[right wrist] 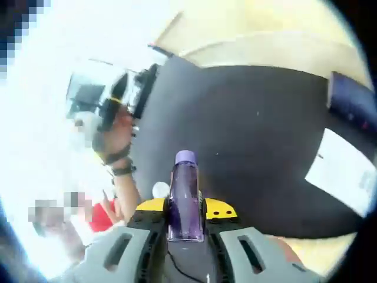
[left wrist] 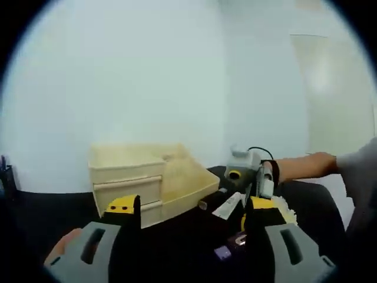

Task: Open the drawer, pick up the cosmetic bottles from the table one by one, place them into the drawer, release the gripper, close the drawer, and move the gripper away

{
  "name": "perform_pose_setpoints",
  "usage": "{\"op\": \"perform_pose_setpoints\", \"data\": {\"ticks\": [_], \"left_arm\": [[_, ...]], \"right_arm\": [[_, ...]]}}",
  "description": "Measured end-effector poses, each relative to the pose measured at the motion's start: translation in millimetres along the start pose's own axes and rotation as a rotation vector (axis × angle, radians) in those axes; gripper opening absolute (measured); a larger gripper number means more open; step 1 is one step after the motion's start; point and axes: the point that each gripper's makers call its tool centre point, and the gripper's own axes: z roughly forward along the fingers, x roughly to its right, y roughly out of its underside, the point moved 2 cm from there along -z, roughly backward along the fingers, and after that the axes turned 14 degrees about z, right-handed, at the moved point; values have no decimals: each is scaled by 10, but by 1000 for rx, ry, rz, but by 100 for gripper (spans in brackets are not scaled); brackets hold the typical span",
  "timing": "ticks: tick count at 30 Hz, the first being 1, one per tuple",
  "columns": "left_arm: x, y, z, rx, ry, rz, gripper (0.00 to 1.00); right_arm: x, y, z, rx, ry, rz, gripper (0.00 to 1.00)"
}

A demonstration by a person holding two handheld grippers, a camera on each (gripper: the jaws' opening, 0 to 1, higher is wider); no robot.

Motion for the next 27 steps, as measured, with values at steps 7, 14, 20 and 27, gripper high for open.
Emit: {"op": "perform_pose_setpoints", "data": {"ticks": [7, 14, 20, 27], "left_arm": [[69, -75, 129, 84, 50, -251, 75], [244, -154, 201, 146, 93, -314, 67], [354, -315, 263, 256, 184, -576, 57], [346, -257, 451, 226, 208, -763, 56]], "right_arm": [[-213, -91, -338, 163, -152, -49, 18], [-467, -118, -598, 249, -225, -135, 18], [-651, -87, -694, 303, -272, -199, 18], [-758, -245, -700, 369, -338, -179, 18]]}}
